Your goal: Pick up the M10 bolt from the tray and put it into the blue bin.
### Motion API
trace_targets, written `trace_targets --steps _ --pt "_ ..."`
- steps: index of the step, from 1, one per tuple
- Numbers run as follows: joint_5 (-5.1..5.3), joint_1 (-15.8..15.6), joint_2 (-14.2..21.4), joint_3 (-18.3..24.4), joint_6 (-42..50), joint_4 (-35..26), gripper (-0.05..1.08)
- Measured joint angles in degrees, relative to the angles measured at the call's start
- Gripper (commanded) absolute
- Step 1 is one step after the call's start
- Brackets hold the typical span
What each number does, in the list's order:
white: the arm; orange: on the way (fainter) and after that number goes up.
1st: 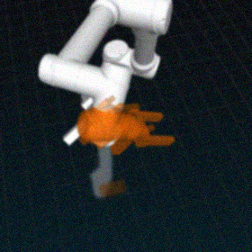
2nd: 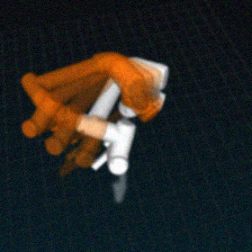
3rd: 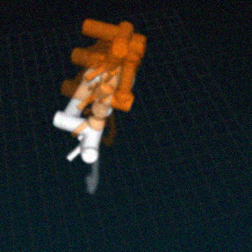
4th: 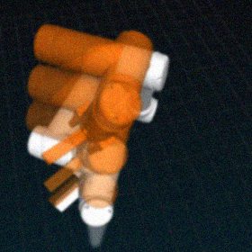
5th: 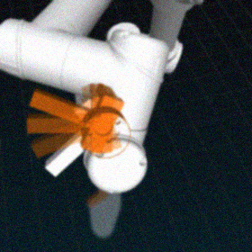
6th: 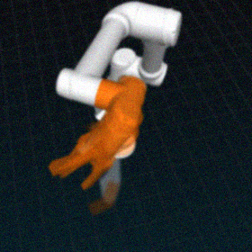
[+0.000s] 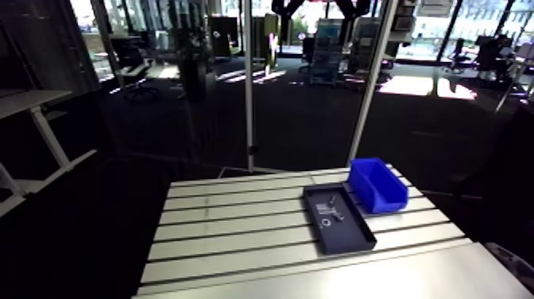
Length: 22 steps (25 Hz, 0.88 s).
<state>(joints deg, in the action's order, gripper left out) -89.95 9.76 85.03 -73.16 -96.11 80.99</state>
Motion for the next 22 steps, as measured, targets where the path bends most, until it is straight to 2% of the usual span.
trace_targets --steps 8,16,22 --pt "-0.19 0.91 0.7 -3.73 1.83 0.3 0.01" --pt "0.15 1.3 0.51 -4.71 3.49 0.6 0.01" --pt "0.37 2.43 0.05 -6.99 8.25 5.53 0.01"
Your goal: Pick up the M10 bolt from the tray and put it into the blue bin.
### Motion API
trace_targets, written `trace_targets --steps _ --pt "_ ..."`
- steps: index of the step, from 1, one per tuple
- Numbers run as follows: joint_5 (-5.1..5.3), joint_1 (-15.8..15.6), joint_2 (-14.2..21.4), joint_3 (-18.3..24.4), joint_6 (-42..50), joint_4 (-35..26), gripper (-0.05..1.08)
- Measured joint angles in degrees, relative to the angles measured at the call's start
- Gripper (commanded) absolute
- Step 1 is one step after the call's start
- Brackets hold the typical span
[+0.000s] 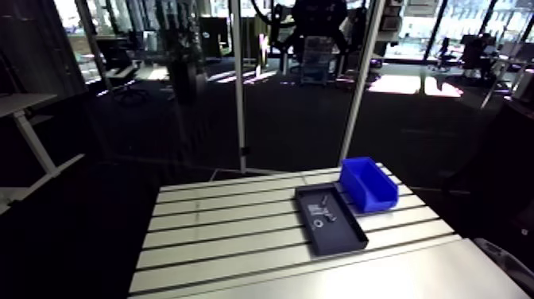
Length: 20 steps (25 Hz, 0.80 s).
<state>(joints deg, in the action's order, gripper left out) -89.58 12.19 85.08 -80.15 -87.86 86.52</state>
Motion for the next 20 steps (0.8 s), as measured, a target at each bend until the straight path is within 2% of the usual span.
trace_targets --steps 9,20 --pt "0.08 1.57 -2.1 -3.76 8.79 6.21 0.01" --pt "0.12 5.13 -6.49 -9.11 11.33 14.12 0.01"
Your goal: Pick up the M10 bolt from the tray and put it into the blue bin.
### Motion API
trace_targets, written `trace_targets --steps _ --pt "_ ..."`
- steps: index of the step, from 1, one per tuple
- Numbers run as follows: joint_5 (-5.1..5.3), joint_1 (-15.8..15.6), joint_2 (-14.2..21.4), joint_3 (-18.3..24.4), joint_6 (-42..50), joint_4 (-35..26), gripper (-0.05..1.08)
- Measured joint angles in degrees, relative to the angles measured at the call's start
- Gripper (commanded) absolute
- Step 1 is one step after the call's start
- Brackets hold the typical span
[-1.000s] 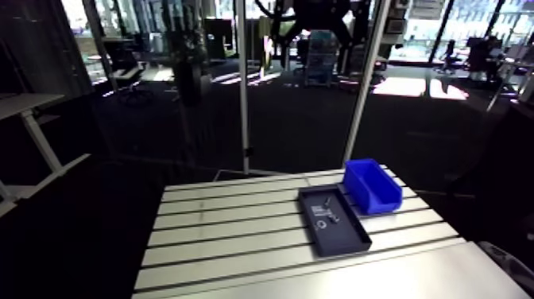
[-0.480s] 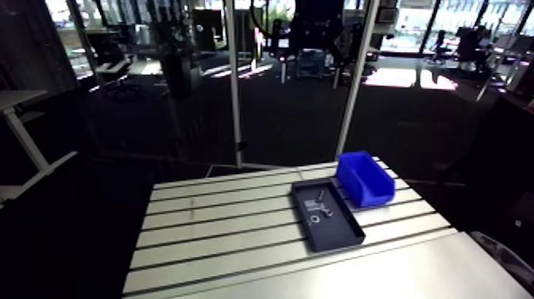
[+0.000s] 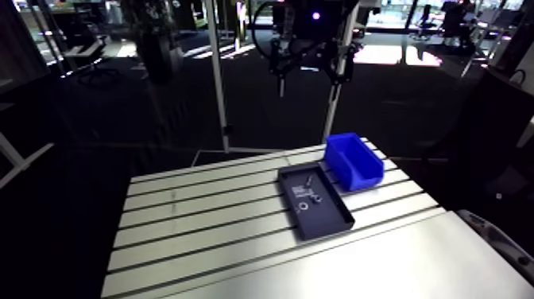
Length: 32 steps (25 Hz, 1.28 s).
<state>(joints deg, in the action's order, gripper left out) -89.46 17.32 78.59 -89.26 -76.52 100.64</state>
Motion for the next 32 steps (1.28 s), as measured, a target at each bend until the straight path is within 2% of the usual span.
trace_targets --steps 15,23,32 --pt "-0.7 1.95 -6.45 -6.36 1.78 10.84 0.01" --pt "-0.64 4.01 -9.26 -7.33 2.15 12.36 0.01" --pt "-0.41 4.56 -11.89 -8.54 2.06 15.01 0.27"
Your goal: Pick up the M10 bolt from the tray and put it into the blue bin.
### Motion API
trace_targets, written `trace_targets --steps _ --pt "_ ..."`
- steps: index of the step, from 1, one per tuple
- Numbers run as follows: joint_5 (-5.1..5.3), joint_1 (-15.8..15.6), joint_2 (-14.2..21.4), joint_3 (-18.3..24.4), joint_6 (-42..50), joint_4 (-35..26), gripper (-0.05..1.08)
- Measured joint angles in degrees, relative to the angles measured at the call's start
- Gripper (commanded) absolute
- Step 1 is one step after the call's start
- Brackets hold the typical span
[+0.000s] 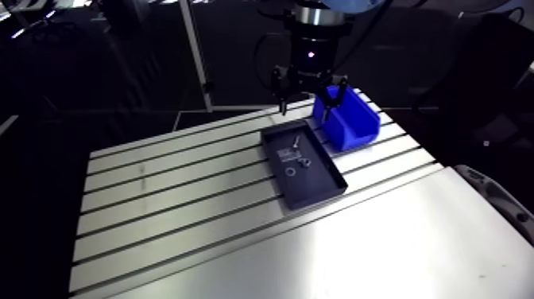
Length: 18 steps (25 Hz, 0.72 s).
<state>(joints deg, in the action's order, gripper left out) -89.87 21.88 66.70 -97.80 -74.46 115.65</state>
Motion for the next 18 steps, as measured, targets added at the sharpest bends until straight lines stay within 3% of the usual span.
trace_targets --steps 6,18 --pt "-0.26 0.05 -2.16 -0.96 -0.02 2.78 0.42" --pt "-0.21 -0.2 -3.98 -1.77 -0.14 4.16 0.45"
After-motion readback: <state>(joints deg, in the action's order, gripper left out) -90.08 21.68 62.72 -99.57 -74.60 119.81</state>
